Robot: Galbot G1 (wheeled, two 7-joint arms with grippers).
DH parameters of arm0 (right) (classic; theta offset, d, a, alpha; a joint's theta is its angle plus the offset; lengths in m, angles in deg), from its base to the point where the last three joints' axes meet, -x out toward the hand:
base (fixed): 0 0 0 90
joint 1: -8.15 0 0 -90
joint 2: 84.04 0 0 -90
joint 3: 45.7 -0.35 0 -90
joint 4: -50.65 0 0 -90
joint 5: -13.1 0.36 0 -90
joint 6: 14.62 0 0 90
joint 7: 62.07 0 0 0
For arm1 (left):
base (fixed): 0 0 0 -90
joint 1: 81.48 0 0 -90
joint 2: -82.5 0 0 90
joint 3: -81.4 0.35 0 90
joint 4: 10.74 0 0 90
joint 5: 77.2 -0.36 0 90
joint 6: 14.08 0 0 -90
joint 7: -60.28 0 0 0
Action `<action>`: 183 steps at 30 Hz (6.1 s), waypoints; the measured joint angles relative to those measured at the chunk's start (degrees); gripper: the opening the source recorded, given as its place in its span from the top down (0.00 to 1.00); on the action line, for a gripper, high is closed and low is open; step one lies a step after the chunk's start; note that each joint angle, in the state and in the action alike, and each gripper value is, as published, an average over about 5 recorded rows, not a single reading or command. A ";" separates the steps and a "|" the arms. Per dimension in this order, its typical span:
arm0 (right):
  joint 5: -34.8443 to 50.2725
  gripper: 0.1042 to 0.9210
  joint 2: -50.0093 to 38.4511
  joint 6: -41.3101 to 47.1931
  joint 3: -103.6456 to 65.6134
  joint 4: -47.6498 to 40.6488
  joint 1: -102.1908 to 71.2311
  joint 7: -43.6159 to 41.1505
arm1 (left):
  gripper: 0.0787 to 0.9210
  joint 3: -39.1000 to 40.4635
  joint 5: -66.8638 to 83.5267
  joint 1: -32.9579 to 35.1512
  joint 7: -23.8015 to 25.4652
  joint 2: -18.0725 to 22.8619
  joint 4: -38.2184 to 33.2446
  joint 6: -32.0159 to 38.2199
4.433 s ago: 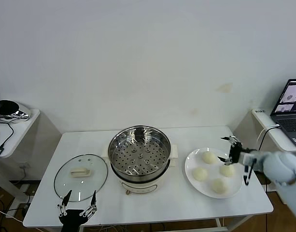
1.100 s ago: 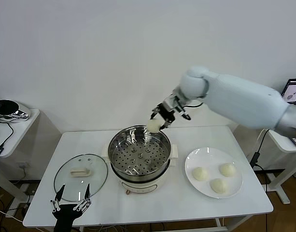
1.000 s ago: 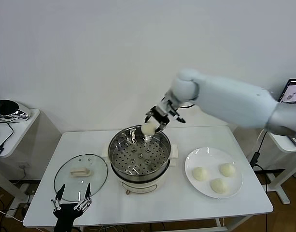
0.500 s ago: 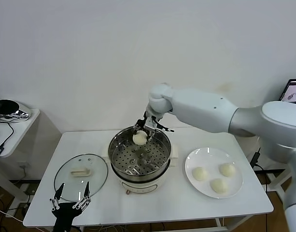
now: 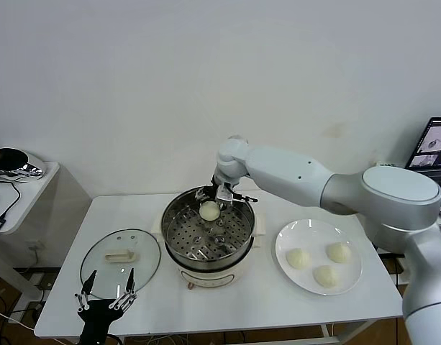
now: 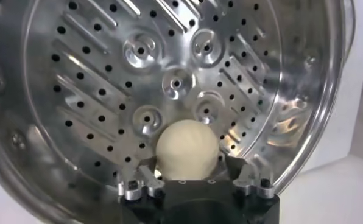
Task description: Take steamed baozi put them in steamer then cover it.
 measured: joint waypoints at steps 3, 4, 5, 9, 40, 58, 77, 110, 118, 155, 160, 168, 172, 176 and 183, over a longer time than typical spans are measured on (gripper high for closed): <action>5.40 0.12 -2.02 4.61 0.86 3.26 2.75 -1.76 | 0.12 0.05 0.02 -0.13 -0.03 -0.12 -0.28 -0.07; 7.65 0.12 -2.95 6.69 1.20 4.69 3.84 -2.43 | 0.12 0.11 0.03 -0.20 -0.03 -0.19 -0.36 -0.12; 9.95 0.12 -4.01 8.98 1.54 6.24 4.99 -3.11 | 0.12 0.19 0.03 -0.28 -0.03 -0.25 -0.43 -0.18; 18.22 0.12 -9.54 19.04 3.05 13.12 9.74 -5.53 | 0.12 0.62 0.03 -0.70 -0.01 -0.52 -0.71 -0.57; 23.52 0.12 -47.33 52.27 0.42 37.51 -3.09 -6.45 | 0.12 0.52 -0.72 -1.07 -0.07 -0.14 -1.04 -1.12; 17.10 0.12 -40.21 49.83 -11.85 26.12 -22.04 -5.93 | 0.12 -0.15 -0.96 -0.95 -0.10 0.16 -0.60 -1.34; 14.30 0.39 -37.09 49.98 -16.70 22.38 -26.48 -5.87 | 0.12 0.34 -1.19 -1.28 -0.17 0.38 -0.09 -1.13; 43.78 0.46 -33.41 61.08 0.33 35.81 13.76 -4.09 | 0.12 0.99 -0.91 -2.88 -0.23 -1.10 -0.58 -1.29; 53.63 0.46 -21.27 66.49 2.68 33.58 14.16 2.49 | 0.12 1.08 -1.26 -3.43 -0.14 -0.92 -0.33 -1.08; 55.32 0.15 3.99 71.51 5.12 13.94 2.84 9.24 | 0.12 1.37 -1.20 -4.93 -0.21 -0.35 0.88 0.02; 53.92 0.12 0.27 71.05 4.73 16.41 6.56 5.34 | 0.12 1.52 -1.22 -5.12 -0.21 -0.43 0.88 -0.04; 49.12 0.12 -11.24 66.62 5.78 23.23 14.09 -4.46 | 0.12 1.63 -1.24 -5.30 -0.17 -1.00 0.66 -0.42; 45.61 0.12 -18.91 62.90 6.38 27.80 15.96 -9.25 | 0.12 1.73 -1.48 -4.98 -0.14 -1.24 0.64 -0.46; 41.42 0.12 -27.22 58.99 6.88 32.06 16.51 -12.71 | 0.12 1.66 -1.78 -4.54 -0.14 -1.50 0.56 -0.46; 33.07 0.12 -39.75 53.02 6.01 36.52 13.15 -15.95 | 0.12 1.73 -2.57 -3.94 -0.11 -1.17 0.51 -0.51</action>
